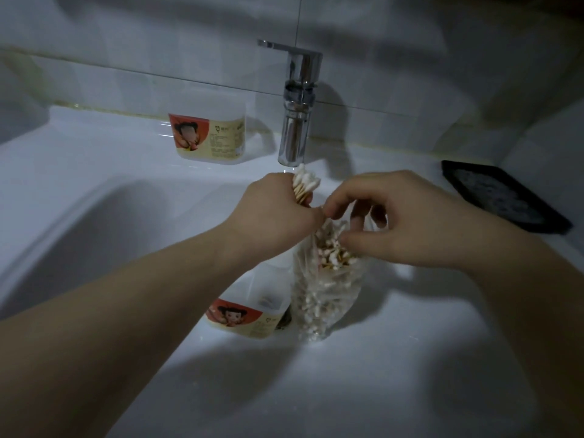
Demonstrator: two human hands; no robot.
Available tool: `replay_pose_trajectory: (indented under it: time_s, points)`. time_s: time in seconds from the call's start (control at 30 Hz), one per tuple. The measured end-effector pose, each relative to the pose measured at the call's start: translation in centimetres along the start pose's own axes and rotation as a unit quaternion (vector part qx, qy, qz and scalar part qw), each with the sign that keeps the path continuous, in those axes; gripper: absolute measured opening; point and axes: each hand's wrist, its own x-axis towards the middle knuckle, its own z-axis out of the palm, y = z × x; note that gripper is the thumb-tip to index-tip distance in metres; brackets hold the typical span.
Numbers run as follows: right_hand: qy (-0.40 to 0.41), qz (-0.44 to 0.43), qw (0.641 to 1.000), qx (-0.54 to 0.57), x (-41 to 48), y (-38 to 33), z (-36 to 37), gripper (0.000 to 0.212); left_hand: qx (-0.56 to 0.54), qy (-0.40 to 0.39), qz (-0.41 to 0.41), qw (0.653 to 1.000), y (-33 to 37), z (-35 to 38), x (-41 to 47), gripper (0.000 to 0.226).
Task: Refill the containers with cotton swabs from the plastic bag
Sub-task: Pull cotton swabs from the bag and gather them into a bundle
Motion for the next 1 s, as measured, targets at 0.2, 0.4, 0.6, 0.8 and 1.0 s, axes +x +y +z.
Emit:
replay_pose_trajectory:
  time_s: [0.2, 0.4, 0.6, 0.8, 1.0]
  points:
    - [-0.091, 0.000, 0.996, -0.023, 0.0, 0.0, 0.3, 0.041, -0.078, 0.042, -0.027, 0.996, -0.3, -0.3, 0.5, 0.029]
    - [-0.074, -0.007, 0.996, -0.050, 0.2, -0.3, 0.8, 0.025, -0.095, 0.035, -0.006, 0.995, 0.0, 0.0, 0.4, 0.023]
    - [0.010, -0.015, 0.999, -0.038, 0.3, 0.0, 0.8, 0.007, -0.121, 0.047, 0.000, 0.992, 0.0, 0.0, 0.5, 0.025]
    - [0.147, 0.018, 0.982, 0.117, 0.5, 0.3, 0.1, 0.012, -0.134, 0.091, 0.047, 0.986, 0.3, 0.0, 0.4, 0.026]
    - [0.221, 0.054, 0.932, 0.282, 0.7, 0.0, -0.2, 0.008, -0.198, 0.081, 0.122, 0.969, 0.8, -0.2, 0.1, 0.020]
